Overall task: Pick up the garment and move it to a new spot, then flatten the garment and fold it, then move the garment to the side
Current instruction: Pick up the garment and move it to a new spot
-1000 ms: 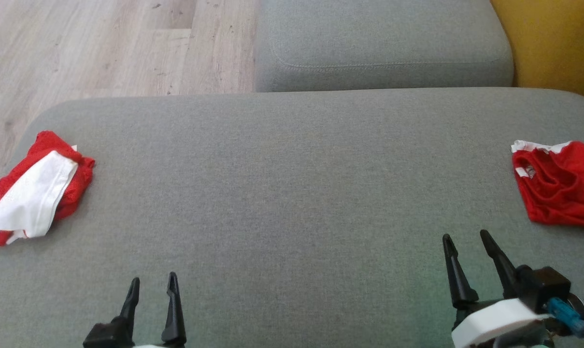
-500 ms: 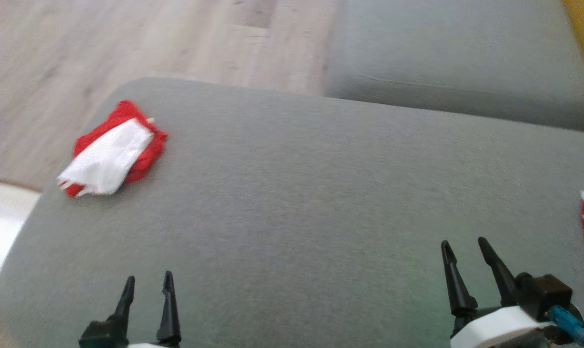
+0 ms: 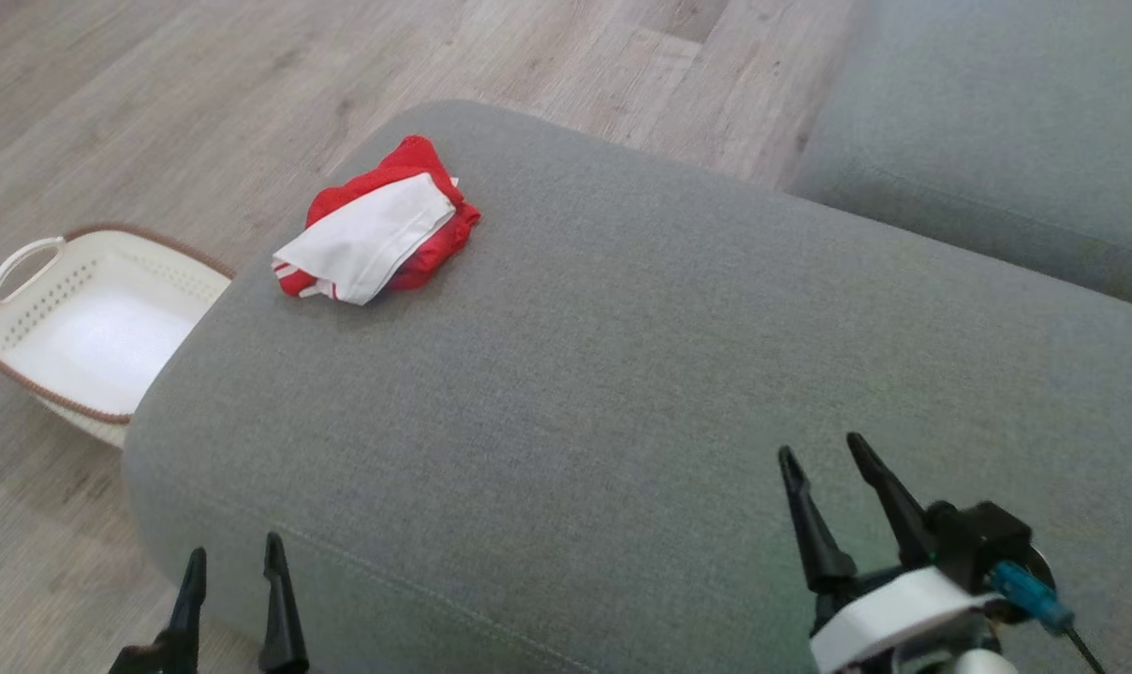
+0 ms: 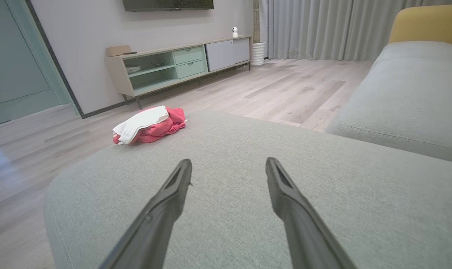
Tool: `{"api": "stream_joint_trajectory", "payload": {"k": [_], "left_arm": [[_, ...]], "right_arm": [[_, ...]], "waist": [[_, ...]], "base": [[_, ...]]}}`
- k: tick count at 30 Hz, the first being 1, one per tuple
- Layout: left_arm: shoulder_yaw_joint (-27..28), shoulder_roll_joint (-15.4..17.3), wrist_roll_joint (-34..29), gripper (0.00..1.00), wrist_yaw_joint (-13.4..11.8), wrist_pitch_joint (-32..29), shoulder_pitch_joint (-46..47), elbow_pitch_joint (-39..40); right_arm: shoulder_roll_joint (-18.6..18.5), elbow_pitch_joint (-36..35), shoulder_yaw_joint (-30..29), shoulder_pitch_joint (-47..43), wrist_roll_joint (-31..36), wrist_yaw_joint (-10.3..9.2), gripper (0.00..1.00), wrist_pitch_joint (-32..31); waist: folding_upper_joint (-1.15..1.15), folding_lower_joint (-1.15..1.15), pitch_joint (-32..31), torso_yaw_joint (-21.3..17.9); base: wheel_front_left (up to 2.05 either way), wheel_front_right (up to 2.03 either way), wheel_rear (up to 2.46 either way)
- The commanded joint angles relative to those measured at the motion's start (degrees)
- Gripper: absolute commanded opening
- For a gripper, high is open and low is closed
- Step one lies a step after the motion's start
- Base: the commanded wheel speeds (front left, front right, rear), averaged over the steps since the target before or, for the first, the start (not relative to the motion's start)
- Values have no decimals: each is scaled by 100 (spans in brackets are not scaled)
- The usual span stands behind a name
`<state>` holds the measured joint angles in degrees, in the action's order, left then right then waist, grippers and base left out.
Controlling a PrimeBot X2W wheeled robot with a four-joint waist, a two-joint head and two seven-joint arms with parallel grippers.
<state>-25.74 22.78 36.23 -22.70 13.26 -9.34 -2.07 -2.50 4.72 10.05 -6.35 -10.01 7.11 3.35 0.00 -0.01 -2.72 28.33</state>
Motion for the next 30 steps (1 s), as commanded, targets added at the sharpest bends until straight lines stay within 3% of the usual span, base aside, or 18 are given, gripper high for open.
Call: {"api": "stream_joint_trajectory", "payload": {"k": [1, 9, 15, 23, 27, 30], "left_arm": [[266, 59, -28, 100, -30, 80, 240, 241], [403, 146, -69, 100, -87, 112, 142, 451], [732, 662, -59, 100, -8, -116, 515, 726], [1295, 1745, -182, 100, 404, -747, 2315, 751], [1314, 2000, -171, 100, 743, -1051, 3353, 175], [1241, 1974, -74, 100, 963, -1282, 3972, -477]], "right_arm": [[-38, -147, 166, 307, 17, 37, 100, 38], [-38, -84, 311, 402, 16, 37, 100, 86], [-38, -284, -33, 275, 163, 37, 100, 53], [-38, -1077, -241, 520, 661, 37, 100, -403], [-38, -1475, -233, 739, 908, 37, 100, -659], [-38, -1782, -221, 877, 1107, 37, 100, -858]], "waist": [[0, 1, 42, 31], [0, 1, 92, 68], [0, 1, 157, 98], [0, 1, 924, -426], [0, 1, 1349, -781], [0, 1, 1683, -1017]], "base": [[0, 0, 0], [0, 0, 0], [0, 0, 0], [0, 0, 0], [0, 0, 0], [0, 0, 0]]}}
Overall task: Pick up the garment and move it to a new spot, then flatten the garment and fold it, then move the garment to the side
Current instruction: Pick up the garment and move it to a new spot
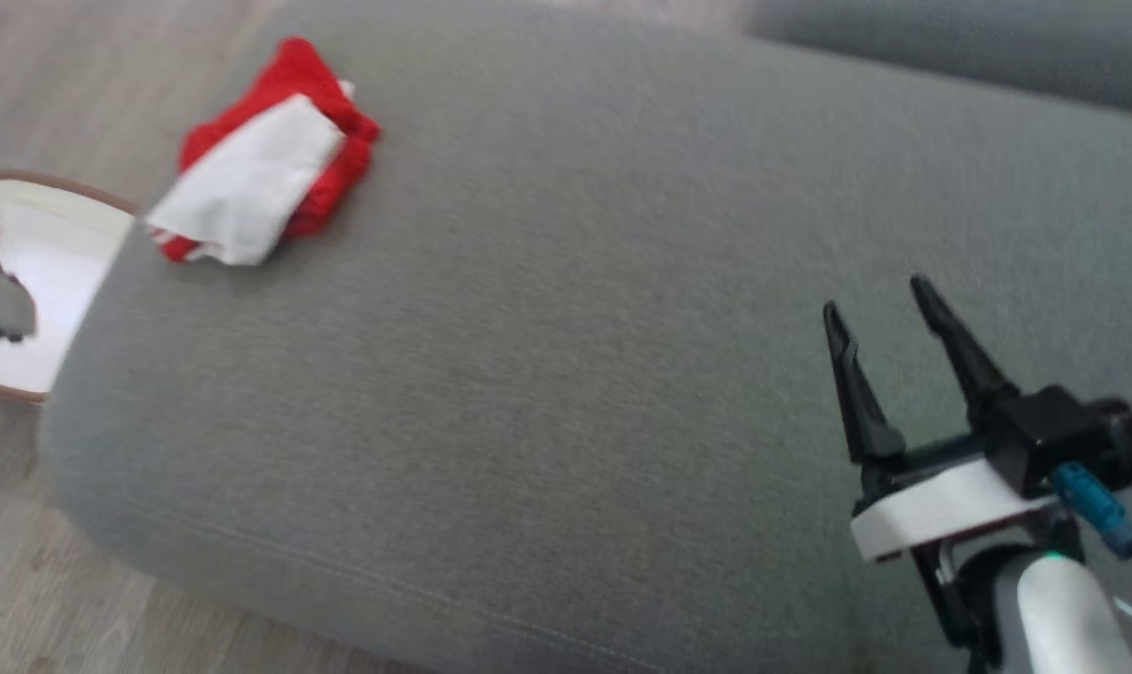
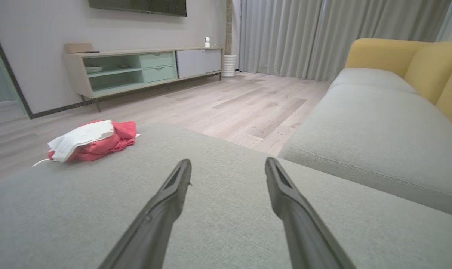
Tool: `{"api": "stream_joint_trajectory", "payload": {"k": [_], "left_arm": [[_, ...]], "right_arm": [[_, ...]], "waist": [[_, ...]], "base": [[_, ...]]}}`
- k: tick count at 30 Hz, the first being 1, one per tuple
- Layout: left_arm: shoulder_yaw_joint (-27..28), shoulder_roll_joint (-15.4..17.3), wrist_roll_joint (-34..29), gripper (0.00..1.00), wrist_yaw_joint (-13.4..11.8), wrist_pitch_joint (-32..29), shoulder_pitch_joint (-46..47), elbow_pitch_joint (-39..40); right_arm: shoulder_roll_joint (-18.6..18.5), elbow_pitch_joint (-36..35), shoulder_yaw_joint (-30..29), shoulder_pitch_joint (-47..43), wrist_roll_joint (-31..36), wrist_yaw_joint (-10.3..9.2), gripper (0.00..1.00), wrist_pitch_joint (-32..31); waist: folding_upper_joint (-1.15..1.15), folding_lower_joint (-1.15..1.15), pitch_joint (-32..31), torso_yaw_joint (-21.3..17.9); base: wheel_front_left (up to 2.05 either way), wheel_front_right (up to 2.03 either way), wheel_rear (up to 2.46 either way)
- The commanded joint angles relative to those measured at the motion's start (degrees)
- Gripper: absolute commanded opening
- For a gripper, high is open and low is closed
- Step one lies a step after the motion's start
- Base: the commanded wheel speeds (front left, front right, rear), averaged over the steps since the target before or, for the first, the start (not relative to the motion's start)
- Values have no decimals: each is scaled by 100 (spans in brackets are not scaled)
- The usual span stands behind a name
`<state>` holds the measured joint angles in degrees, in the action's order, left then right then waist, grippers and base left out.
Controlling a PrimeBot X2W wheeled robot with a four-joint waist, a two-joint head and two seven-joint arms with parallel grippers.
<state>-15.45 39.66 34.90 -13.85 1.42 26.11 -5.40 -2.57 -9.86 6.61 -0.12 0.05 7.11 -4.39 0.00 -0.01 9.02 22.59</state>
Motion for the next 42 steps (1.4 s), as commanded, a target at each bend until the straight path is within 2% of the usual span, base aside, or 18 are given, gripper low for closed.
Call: {"api": "stream_joint_trajectory", "payload": {"k": [1, 6, 7, 10, 17, 25, 26, 28, 29, 30, 35, 42], "left_arm": [[174, 244, 106, 100, 153, -182, 605, -387], [-175, -27, 275, 100, 625, -628, 1278, -1646], [-175, -27, 275, 100, 625, -628, 1278, -1646], [-376, -290, 418, 100, 977, -875, 1656, -2464], [-542, -673, 601, 100, 1251, -1181, 2037, -3657], [-624, -889, 655, 100, 1529, -1092, 2413, -4560], [-636, -919, 658, 93, 1559, -1074, 2451, -4648], [-657, -989, 675, 53, 1622, -1049, 2513, -4822], [-667, -1021, 684, 24, 1657, -1039, 2542, -4902], [-681, -1047, 686, 0, 1687, -1021, 2572, -4976], [-702, -1027, 653, 0, 1788, -748, 2735, -5240], [-827, -667, 369, 0, 1849, -185, 2994, -5320]], "right_arm": [[-31, -427, 122, 290, 169, 37, 100, -153], [-32, -833, 197, 379, 546, 37, 100, -459], [-32, -833, 197, 379, 546, 37, 100, -459], [-106, -1097, 167, 370, 672, 37, 100, -607], [-254, -1373, 138, 327, 679, 37, 100, -683], [-324, -1456, 141, 392, 657, 37, 100, -682], [-334, -1463, 144, 394, 655, 37, 100, -685], [-353, -1468, 140, 400, 650, 37, 100, -688], [-359, -1467, 138, 404, 649, 37, 100, -690], [-361, -1469, 139, 410, 649, 37, 100, -692], [-342, -1419, 136, 446, 631, 37, 100, -631], [-209, -1094, 164, 476, 504, 37, 100, -388]], "waist": [[0, 1, 620, -505], [0, 1, 1169, -743], [0, 1, 1169, -743], [0, 1, 1561, -867], [0, 1, 1962, -949], [0, 1, 2133, -950], [0, 1, 2143, -949], [0, 1, 2152, -943], [0, 1, 2151, -938], [0, 1, 2148, -933], [0, 1, 2044, -906], [0, 1, 1557, -996]], "base": [[0, 0, 0], [0, 0, 0], [0, 0, 0], [0, 0, 0], [0, 0, 0], [0, 0, 0], [0, 0, 0], [0, 0, 0], [0, 0, 0], [0, 0, 0], [0, 0, 0], [0, 0, 0]]}}
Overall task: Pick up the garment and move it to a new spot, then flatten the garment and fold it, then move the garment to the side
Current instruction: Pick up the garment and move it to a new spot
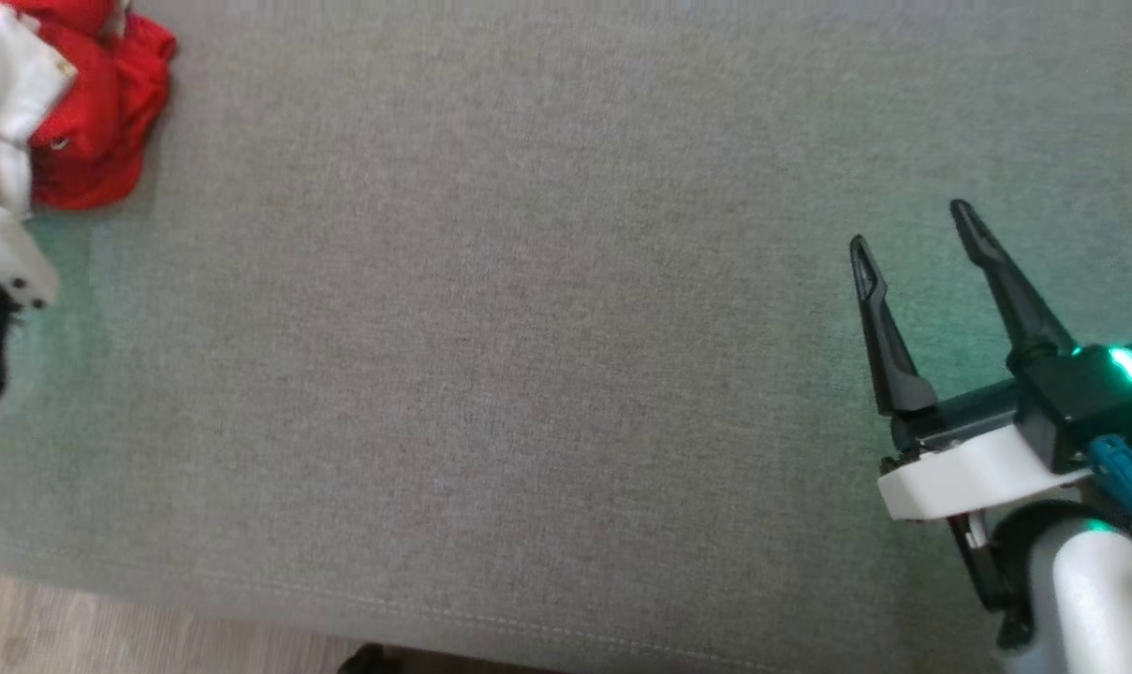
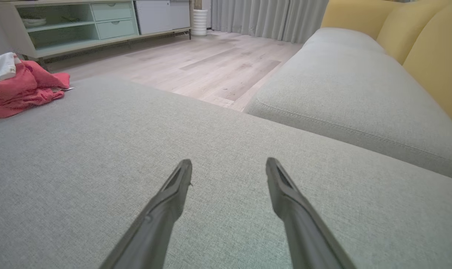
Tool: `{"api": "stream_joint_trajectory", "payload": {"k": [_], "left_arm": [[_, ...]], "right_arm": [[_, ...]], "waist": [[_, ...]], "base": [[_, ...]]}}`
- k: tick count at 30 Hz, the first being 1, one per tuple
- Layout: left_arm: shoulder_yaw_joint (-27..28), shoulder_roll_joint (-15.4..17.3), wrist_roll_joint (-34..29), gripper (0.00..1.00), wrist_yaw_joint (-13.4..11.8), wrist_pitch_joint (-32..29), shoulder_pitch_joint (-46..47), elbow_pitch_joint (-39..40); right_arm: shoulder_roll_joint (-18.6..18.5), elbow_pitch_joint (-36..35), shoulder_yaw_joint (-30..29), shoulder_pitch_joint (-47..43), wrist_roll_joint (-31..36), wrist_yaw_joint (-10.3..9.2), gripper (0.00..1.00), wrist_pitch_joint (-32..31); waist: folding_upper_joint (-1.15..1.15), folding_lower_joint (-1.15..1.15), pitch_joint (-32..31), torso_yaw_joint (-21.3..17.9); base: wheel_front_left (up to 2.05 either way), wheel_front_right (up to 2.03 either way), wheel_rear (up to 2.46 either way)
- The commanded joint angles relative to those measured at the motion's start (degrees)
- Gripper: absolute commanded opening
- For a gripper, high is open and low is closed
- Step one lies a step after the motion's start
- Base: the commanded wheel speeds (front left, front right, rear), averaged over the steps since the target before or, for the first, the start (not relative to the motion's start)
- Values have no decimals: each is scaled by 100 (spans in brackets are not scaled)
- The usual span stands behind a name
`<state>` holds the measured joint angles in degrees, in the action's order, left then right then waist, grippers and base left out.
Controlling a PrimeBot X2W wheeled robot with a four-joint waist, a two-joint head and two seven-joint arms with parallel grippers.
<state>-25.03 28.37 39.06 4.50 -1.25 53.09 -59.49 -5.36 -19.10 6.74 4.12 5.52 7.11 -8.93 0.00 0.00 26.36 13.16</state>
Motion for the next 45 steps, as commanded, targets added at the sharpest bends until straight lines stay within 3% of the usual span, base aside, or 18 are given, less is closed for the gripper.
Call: {"api": "stream_joint_trajectory", "payload": {"k": [1, 9, 18, 24, 32, 37, 45], "left_arm": [[96, 512, -99, 0, 30, 139, 349, 117], [-321, 775, -544, 0, 151, 180, 757, 610], [-931, 744, -926, 0, 232, -370, 1013, 2000], [-1105, 333, -864, 0, 198, -705, 1180, 3116], [-1297, -282, -606, 0, 20, -920, 942, 4144], [-1422, -436, -408, 0, -153, -773, 134, 4011], [-1409, -384, -135, 0, -274, -233, -1028, 2659]], "right_arm": [[91, -100, 152, 54, -70, 37, 100, 112], [219, 420, 119, -4, -293, 37, 100, 497], [246, 1007, 29, -225, -869, 37, 100, 992], [247, 1228, -96, -353, -1085, 37, 100, 1201], [247, 1332, -140, -323, -1209, 37, 100, 1359], [247, 1425, -61, -204, -1274, 37, 100, 1435], [247, 1556, -1, 4, -1301, 37, 100, 1552]], "waist": [[0, 0, -276, -76], [0, 0, -1104, -362], [0, 0, -2110, -1040], [0, 0, -2382, -1488], [0, 0, -2118, -1868], [0, 0, -1804, -2037], [0, 0, -1345, -2248]], "base": [[0, 0, 0], [0, 0, 0], [0, 0, 0], [0, 0, 0], [0, 0, 0], [0, 0, 0], [0, 0, 0]]}}
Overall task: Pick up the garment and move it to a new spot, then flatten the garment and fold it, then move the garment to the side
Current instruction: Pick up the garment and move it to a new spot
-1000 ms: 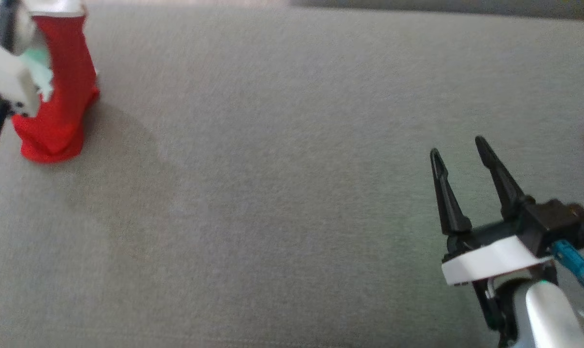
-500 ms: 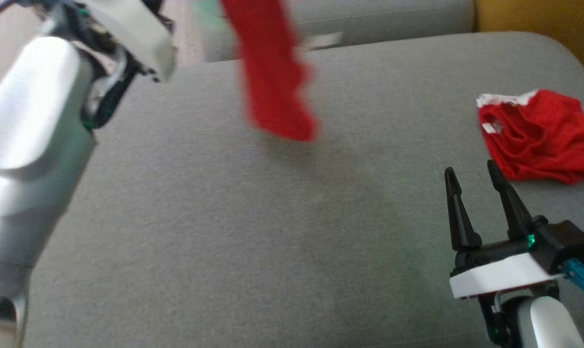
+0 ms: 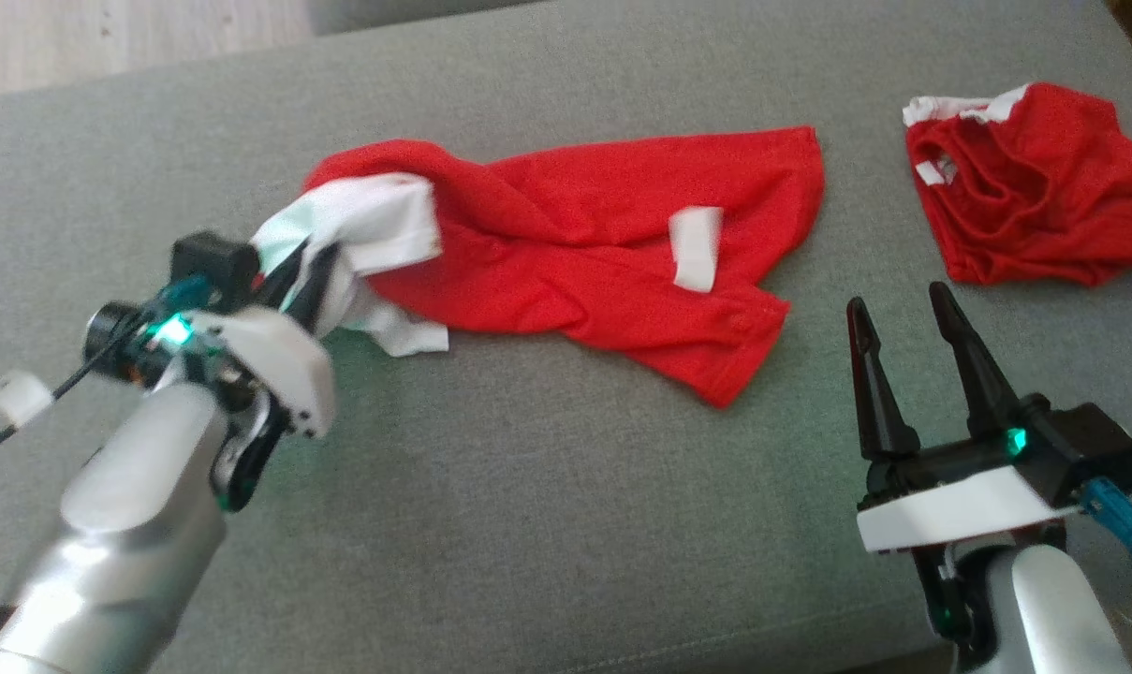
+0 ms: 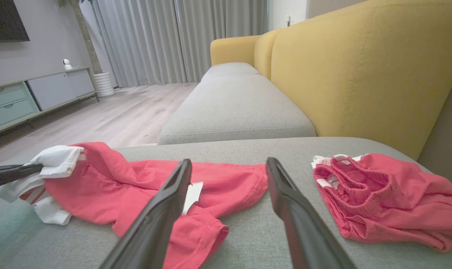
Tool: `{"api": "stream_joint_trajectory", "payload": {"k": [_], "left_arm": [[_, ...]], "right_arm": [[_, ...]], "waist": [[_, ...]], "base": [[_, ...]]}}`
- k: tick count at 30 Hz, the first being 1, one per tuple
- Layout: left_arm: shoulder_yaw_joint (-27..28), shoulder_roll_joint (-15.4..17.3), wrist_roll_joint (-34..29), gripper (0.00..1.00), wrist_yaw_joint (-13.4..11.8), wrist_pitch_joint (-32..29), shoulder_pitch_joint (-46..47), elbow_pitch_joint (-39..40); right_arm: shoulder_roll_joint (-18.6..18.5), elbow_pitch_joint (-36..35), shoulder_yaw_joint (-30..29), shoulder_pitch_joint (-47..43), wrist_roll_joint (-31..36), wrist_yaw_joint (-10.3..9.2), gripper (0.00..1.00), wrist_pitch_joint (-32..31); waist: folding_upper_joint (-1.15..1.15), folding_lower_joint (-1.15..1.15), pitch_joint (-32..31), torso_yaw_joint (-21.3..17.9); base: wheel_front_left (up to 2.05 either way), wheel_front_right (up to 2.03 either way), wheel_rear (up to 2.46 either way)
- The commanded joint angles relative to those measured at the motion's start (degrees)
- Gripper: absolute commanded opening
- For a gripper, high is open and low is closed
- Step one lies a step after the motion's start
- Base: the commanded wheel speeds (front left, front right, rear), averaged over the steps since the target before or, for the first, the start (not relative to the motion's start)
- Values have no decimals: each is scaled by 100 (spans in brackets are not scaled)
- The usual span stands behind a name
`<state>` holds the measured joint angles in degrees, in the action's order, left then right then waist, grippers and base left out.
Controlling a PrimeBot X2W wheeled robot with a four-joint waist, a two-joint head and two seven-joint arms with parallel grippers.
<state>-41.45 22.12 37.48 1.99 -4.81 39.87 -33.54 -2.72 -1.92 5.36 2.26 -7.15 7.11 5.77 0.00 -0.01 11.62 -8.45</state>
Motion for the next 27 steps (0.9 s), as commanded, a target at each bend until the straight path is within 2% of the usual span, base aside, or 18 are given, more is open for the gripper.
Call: {"api": "stream_joint_trajectory", "payload": {"k": [1, 3, 4, 5, 6, 13, 17, 23, 27], "left_arm": [[243, 266, 30, 0, -29, 199, 223, -85], [257, 310, 27, 0, -24, 346, 136, -324], [262, 320, 25, 22, -13, 421, 115, -417], [262, 325, 16, 57, -1, 497, 102, -493], [257, 320, 5, 100, 11, 567, 99, -557], [386, 160, 109, 100, 35, 990, 202, -670], [505, 98, 180, 100, -36, 1284, 218, -494], [582, 14, 301, 100, -325, 1548, -338, -47], [637, -12, 326, 100, -669, 1763, -1030, 472]], "right_arm": [[-16, -147, 121, 198, -30, 37, 100, 93], [-16, -121, 89, 201, -22, 37, 100, 117], [-16, -102, 65, 200, -14, 37, 100, 126], [-16, -84, 43, 197, -10, 37, 100, 134], [-16, -67, 18, 192, -6, 37, 100, 141], [-16, -11, -1, 202, 41, 37, 100, 129], [-16, 35, -24, 177, 119, 37, 100, 74], [-16, 88, -131, -98, 144, 37, 100, -3], [-16, 86, -165, -340, 124, 37, 100, -39]], "waist": [[0, 1, 158, -92], [0, 1, 202, -83], [0, 1, 213, -66], [0, 1, 214, -42], [0, 1, 206, -9], [0, 1, 6, 240], [0, 1, -373, 464], [0, 1, -956, 793], [0, 1, -1229, 988]], "base": [[0, 0, 0], [0, 0, 0], [0, 0, 0], [0, 0, 0], [0, 0, 0], [0, 0, 0], [0, 0, 0], [0, 0, 0], [0, 0, 0]]}}
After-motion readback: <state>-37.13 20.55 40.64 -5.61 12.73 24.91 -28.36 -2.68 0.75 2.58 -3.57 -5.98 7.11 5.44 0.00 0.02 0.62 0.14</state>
